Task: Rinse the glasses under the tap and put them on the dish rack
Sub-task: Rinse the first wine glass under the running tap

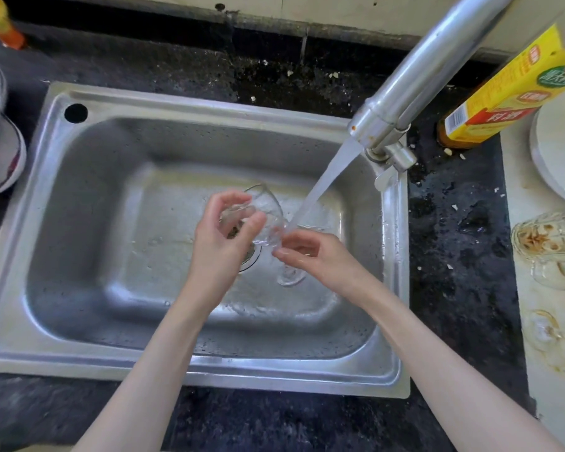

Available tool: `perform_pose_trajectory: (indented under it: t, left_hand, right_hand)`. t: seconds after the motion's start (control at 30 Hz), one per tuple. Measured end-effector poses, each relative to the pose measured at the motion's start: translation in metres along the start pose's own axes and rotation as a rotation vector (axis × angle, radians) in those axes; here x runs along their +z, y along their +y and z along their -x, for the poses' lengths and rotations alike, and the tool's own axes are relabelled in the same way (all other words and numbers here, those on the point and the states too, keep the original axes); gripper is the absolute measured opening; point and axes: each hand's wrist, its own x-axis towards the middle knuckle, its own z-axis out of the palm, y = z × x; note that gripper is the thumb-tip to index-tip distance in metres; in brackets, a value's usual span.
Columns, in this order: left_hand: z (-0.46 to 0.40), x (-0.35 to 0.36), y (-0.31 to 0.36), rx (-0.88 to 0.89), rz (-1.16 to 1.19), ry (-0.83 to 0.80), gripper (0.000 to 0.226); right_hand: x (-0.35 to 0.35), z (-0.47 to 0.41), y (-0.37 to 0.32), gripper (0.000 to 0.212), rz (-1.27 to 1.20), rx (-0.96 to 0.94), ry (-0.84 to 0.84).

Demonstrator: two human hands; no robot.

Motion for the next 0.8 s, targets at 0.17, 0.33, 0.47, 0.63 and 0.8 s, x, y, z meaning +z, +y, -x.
perform_pose_trajectory:
  t: [0.17,0.33,0.47,0.63,0.8]
  left_hand:
    - [0.007,0.006,0.013,0.109,-0.031,-0.162,0.079]
    - [0.013,0.010,0.016,0.091,-0.168,-0.230,0.071]
    - [0.015,0.015,0.016,0.149,-0.282,-0.267,0.065]
    - [0.022,0.021,0.007,0.149,-0.289,-0.244,0.064]
    - [0.029,0.022,-0.006,0.100,-0.323,-0.166,0.064]
  right_hand:
    - [0.001,0.002,0.004,0.024,-0.103,-0.131,0.042]
    - [-0.003,0.006,0.006,0.028,-0.150,-0.174,0.042]
    - [-0.008,0.009,0.015,0.031,-0.139,-0.152,0.048]
    - [-0.013,0.012,0.021,0.028,-0.156,-0.107,0.031]
    - [-0.018,0.010,0.028,0.032,-0.056,-0.013,0.032]
